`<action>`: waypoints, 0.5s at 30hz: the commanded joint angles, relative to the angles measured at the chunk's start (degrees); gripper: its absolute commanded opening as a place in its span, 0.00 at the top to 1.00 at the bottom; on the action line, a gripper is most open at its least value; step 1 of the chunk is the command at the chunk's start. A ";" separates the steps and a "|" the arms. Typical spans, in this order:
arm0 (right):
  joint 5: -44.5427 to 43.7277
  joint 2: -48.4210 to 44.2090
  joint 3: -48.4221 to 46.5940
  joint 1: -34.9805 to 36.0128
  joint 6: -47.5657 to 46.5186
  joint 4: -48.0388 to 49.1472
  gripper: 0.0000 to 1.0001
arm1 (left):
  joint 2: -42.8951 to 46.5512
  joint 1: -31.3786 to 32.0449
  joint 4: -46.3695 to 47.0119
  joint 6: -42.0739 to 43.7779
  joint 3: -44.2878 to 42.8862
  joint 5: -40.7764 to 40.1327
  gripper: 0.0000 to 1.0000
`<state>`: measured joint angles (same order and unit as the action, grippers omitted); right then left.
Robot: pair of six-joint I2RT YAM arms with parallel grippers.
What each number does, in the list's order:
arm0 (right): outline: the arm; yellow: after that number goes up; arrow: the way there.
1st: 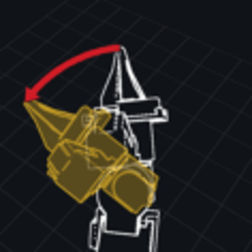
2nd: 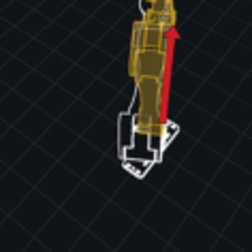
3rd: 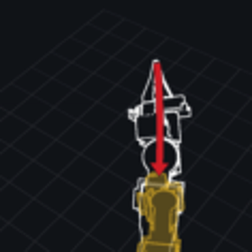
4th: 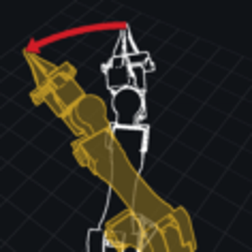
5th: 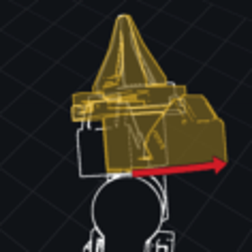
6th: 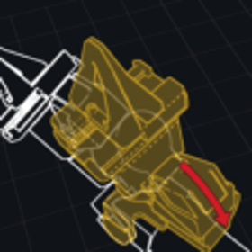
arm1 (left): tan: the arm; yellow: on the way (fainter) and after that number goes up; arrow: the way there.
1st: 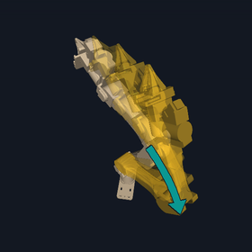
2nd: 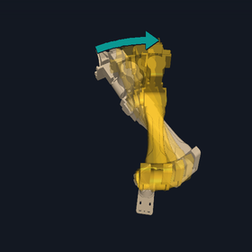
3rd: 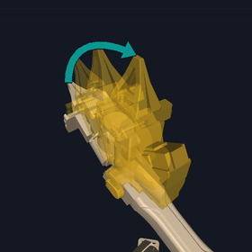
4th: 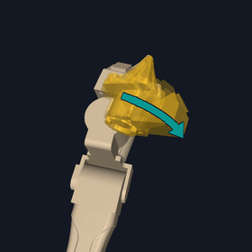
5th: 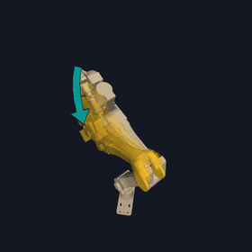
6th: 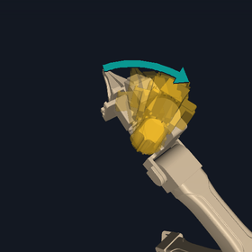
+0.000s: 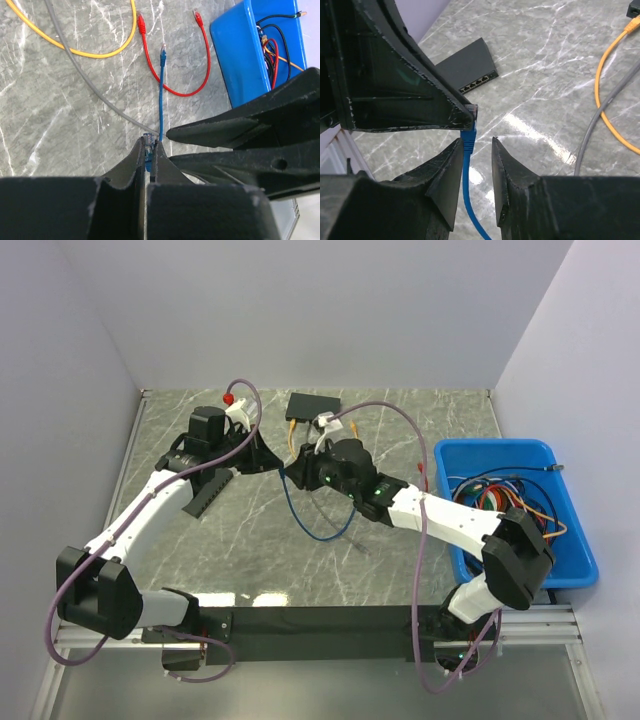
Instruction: Insert the plug into the switch port
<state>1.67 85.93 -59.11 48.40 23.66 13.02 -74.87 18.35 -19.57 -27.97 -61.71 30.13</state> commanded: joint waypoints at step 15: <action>8.44 3.27 -1.44 -1.12 1.56 3.68 0.66 | -0.19 0.20 1.29 0.19 -0.34 0.46 1.00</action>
<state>9.02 87.96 -58.83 47.46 25.30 15.33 -74.87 18.37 -19.57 -27.97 -61.71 30.13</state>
